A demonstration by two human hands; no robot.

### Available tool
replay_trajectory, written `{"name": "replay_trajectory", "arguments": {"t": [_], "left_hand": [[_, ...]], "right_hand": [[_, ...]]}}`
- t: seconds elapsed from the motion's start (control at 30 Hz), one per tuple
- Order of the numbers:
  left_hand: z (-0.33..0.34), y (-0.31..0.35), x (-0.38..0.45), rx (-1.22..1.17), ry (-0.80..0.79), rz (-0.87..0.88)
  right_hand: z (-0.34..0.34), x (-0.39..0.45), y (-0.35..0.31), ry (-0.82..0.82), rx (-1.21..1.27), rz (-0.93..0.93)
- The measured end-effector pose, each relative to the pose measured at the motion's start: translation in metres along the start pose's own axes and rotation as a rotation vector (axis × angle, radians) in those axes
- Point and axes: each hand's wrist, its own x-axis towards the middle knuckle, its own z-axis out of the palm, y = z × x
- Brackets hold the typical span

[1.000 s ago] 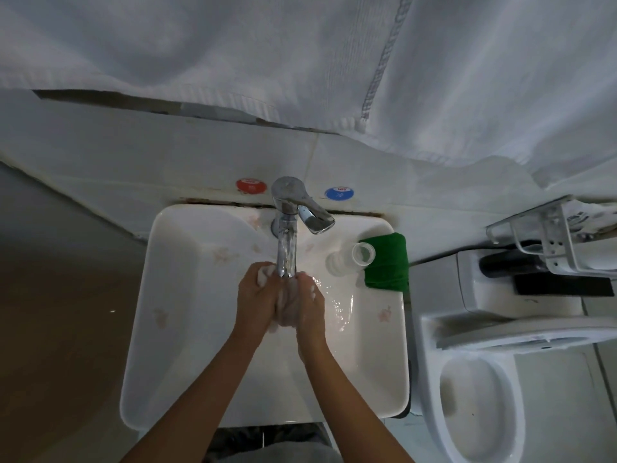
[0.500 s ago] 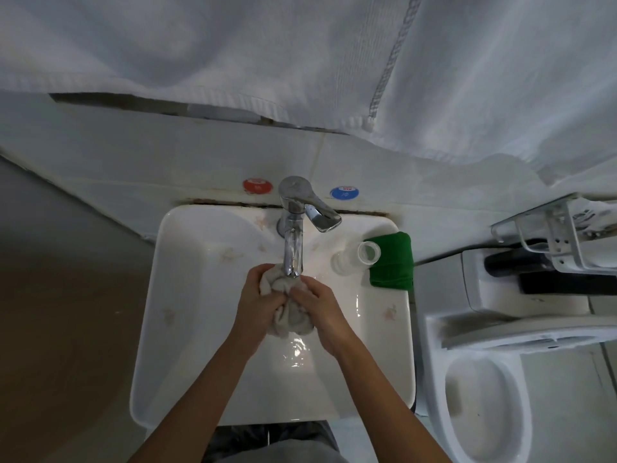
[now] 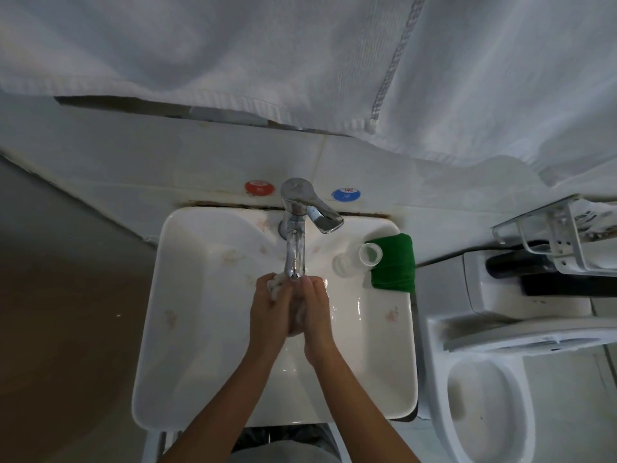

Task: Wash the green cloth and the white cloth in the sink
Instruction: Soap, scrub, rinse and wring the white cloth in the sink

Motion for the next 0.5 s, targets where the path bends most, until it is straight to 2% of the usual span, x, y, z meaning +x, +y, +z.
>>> {"name": "replay_trajectory", "arguments": {"t": [0.1,0.2,0.3,0.5], "left_hand": [[0.006,0.001,-0.004,0.103,0.125,-0.007],[0.008,0.005,-0.001,0.141,0.210,0.031],[0.007,0.005,0.006,0.185,0.212,0.067],[0.006,0.002,0.006,0.063,0.185,0.027]], "right_hand": [[0.013,0.000,0.004,0.150,-0.114,-0.071],[0.018,0.003,0.000,0.197,-0.142,-0.085],[0.025,0.004,-0.002,0.230,-0.166,-0.077],[0.023,0.002,0.001,0.283,-0.152,-0.114]]}}
